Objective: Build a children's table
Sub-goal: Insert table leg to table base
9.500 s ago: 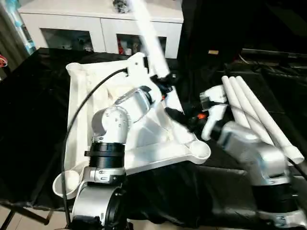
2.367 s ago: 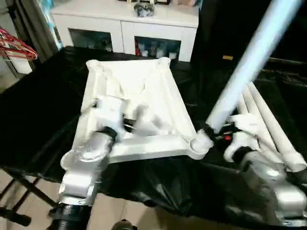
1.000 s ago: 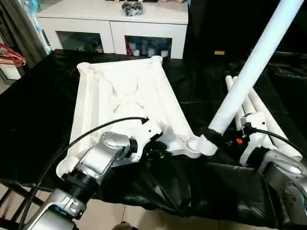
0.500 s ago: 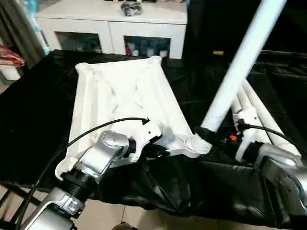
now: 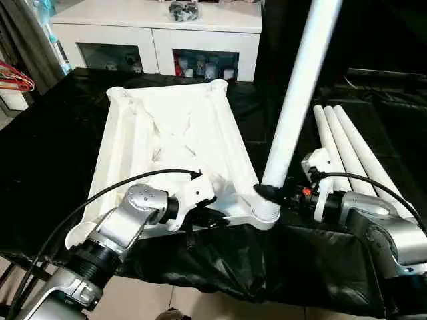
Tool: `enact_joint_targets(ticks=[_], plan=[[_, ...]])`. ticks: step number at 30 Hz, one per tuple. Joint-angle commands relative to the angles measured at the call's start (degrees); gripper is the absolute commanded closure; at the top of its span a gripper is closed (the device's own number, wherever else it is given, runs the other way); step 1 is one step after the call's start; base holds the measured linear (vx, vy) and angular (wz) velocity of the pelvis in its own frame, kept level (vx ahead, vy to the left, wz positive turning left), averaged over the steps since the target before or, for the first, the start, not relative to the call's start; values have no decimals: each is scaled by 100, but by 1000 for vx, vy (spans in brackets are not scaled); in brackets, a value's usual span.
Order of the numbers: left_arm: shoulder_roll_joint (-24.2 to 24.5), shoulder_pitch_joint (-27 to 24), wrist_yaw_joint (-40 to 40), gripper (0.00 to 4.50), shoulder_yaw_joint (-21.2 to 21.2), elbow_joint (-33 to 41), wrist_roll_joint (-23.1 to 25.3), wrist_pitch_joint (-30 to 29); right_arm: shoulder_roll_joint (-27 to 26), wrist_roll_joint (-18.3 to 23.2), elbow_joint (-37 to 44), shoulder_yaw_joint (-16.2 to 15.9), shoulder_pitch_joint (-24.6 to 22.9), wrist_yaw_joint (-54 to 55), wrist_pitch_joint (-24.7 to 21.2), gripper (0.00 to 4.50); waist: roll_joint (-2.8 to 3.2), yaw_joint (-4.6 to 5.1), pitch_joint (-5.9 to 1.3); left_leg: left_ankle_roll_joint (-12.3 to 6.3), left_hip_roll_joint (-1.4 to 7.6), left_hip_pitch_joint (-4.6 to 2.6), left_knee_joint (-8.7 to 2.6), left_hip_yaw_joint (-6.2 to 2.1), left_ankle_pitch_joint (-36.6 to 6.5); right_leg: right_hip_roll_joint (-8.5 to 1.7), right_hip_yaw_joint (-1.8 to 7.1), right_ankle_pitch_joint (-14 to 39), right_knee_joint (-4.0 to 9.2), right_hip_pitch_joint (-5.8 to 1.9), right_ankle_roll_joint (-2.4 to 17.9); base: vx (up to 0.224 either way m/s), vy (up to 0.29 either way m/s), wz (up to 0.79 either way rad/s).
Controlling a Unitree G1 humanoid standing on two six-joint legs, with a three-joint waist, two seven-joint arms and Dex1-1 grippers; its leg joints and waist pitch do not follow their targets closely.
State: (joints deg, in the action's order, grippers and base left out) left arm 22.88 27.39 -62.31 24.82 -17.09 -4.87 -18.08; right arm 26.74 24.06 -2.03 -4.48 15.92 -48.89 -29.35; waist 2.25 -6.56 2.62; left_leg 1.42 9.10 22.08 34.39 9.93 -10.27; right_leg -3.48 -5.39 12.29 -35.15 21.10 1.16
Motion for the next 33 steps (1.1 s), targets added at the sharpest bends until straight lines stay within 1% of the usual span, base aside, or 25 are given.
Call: enact_joint_targets(ticks=[1, 7, 8, 10, 12, 14, 15, 16, 17, 20, 21, 22, 23, 24, 25, 27, 28, 30, 32, 33], plan=[[41, 17, -163, 450, -75, 114, -100, 102, 56, -97, -137, -115, -6, -77, 1, 264, -75, -27, -353, -274, 496, -113, -404, -191, -870, -669, 390, 771, 409, -207, 1140, 0, 0, 0], [31, 25, -238, 450, -122, 68, -136, 182, 7, -140, -270, -125, -30, -133, 99, 264, -73, -32, -354, -293, 496, -106, -400, -189, -836, -675, 391, 720, 405, -210, 1159, 0, 0, 0], [2, 38, -236, 450, -154, 49, -161, 176, -69, -87, -329, -45, -42, -83, 120, 264, -47, -34, -355, -285, 500, -111, -402, -194, -851, -668, 390, 722, 402, -206, 1164, 0, 0, 0], [-8, 48, -236, 450, -162, 36, -165, 175, -114, -56, -377, 9, -48, -50, 133, 264, -53, -23, -354, -263, 497, -116, -406, -190, -923, -670, 389, 774, 416, -201, 1175, 0, 0, 0], [-38, 78, -215, 450, -164, -19, -151, 191, -240, 67, -517, 197, -109, 40, 182, 264, -43, -22, -351, -241, 494, -119, -406, -191, -972, -673, 391, 811, 423, -202, 1184, 0, 0, 0], [-60, 98, -183, 450, -170, -60, -137, 211, -288, 126, -578, 279, -176, 72, 220, 264, -43, -19, -349, -224, 498, -110, -415, -196, -1016, -674, 389, 851, 428, -210, 1178, 0, 0, 0], [-71, 110, -170, 450, -176, -81, -135, 213, -315, 145, -590, 313, -240, 93, 252, 264, -30, -20, -350, -214, 501, -116, -420, -202, -1020, -669, 388, 853, 427, -208, 1169, 0, 0, 0], [-73, 112, -168, 450, -178, -87, -134, 214, -322, 150, -595, 321, -256, 98, 262, 264, -32, -22, -348, -212, 504, -127, -421, -196, -1047, -664, 390, 869, 435, -197, 1160, 0, 0, 0], [-98, 151, -122, 450, -189, -169, -101, 249, -386, 188, -624, 400, -393, 151, 339, 264, -21, -26, -349, -195, 503, -120, -423, -199, -1080, -677, 394, 889, 433, -202, 1159, 0, 0, 0], [-113, 178, -95, 450, -197, -220, -85, 270, -439, 210, -653, 458, -499, 193, 413, 264, -30, -23, -348, -183, 500, -121, -427, -202, -1128, -677, 390, 948, 446, -205, 1140, 0, 0, 0], [-130, 203, -68, 450, -220, -265, -66, 285, -514, 246, -622, 514, -653, 167, 507, 264, -12, -30, -346, -181, 500, -123, -426, -200, -1144, -686, 396, 987, 451, -201, 1132, 0, 0, 0], [-131, 204, -68, 450, -220, -267, -65, 286, -516, 247, -619, 515, -660, 165, 511, 264, 6, -38, -343, -172, 508, -136, -426, -193, -1221, -691, 403, 1062, 479, -183, 1110, 0, 0, 0], [-149, 230, -30, 450, -238, -320, -40, 312, -580, 248, -568, 543, -799, 156, 604, 264, 3, -34, -348, -160, 503, -127, -433, -201, -1235, -684, 393, 1072, 471, -200, 1101, 0, 0, 0], [-156, 238, -12, 450, -244, -338, -31, 323, -603, 237, -562, 556, -831, 175, 638, 264, 8, -43, -347, -158, 510, -129, -438, -204, -1241, -682, 396, 1063, 471, -193, 1093, 0, 0, 0], [-184, 266, 23, 450, -257, -405, -14, 351, -670, 262, -577, 616, -927, 250, 716, 264, 25, -38, -342, -155, 513, -131, -449, -212, -1295, -680, 394, 1095, 473, -189, 1071, 0, 0, 0], [-191, 275, 27, 450, -260, -423, -12, 358, -687, 269, -583, 633, -953, 274, 740, 264, 12, -33, -333, -139, 508, -137, -454, -210, -1384, -687, 396, 1222, 495, -182, 1058, 0, 0, 0], [-206, 298, 41, 450, -267, -477, 2, 383, -744, 253, -610, 701, -1009, 377, 833, 264, 41, -34, -324, -105, 500, -141, -459, -214, -1500, -693, 399, 1474, 520, -171, 1005, 0, 0, 0], [-211, 308, 41, 450, -268, -503, 8, 398, -760, 246, -621, 720, -1031, 409, 874, 264, 33, -30, -319, -83, 497, -145, -463, -216, -1582, -696, 399, 1660, 549, -167, 955, 0, 0, 0], [-223, 328, 30, 450, -267, -547, 19, 418, -775, 198, -611, 720, -1102, 429, 951, 264, 67, -35, -323, -53, 506, -152, -471, -225, -1612, -693, 401, 1759, 557, -160, 897, 0, 0, 0], [-226, 334, 22, 450, -265, -557, 23, 423, -760, 139, -585, 684, -1136, 420, 990, 264, 53, -34, -321, -44, 512, -155, -474, -226, -1644, -691, 407, 1744, 561, -151, 885, 0, 0, 0]])
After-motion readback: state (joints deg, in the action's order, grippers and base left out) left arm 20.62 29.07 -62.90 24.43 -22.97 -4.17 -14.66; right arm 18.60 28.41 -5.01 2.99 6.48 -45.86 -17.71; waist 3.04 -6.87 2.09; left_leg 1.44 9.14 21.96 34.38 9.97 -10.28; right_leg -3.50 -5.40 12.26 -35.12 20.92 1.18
